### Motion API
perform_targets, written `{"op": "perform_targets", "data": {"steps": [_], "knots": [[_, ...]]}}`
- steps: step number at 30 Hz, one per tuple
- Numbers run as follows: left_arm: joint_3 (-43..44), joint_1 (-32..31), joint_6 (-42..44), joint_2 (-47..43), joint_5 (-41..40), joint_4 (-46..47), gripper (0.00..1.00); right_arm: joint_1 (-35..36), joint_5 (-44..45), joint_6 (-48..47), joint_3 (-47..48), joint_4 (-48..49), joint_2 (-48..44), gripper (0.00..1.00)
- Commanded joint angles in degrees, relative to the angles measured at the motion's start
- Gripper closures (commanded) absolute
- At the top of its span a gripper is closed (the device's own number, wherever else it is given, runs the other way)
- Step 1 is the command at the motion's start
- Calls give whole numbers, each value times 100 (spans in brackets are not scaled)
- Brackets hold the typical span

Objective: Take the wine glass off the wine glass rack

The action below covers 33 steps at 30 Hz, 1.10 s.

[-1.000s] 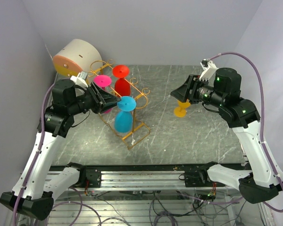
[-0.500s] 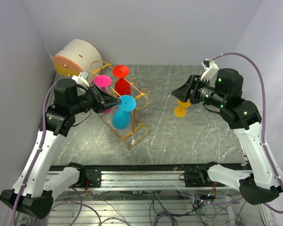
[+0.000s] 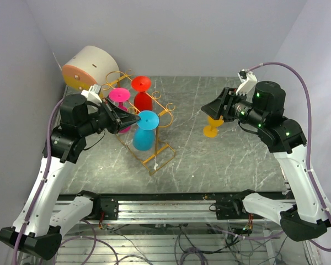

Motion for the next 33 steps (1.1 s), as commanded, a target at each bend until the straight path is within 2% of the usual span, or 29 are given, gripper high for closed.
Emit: {"op": "perform_targets", "data": {"steps": [1, 20, 33], "knots": [[13, -37, -194, -238, -102, 205, 93, 14, 86, 27, -41, 177, -82, 51], [100, -32, -299, -893, -443, -348, 93, 14, 94, -30, -45, 177, -94, 51], [1423, -38, -692, -989, -561, -230, 93, 14, -204, -52, 252, 225, -5, 51]]}}
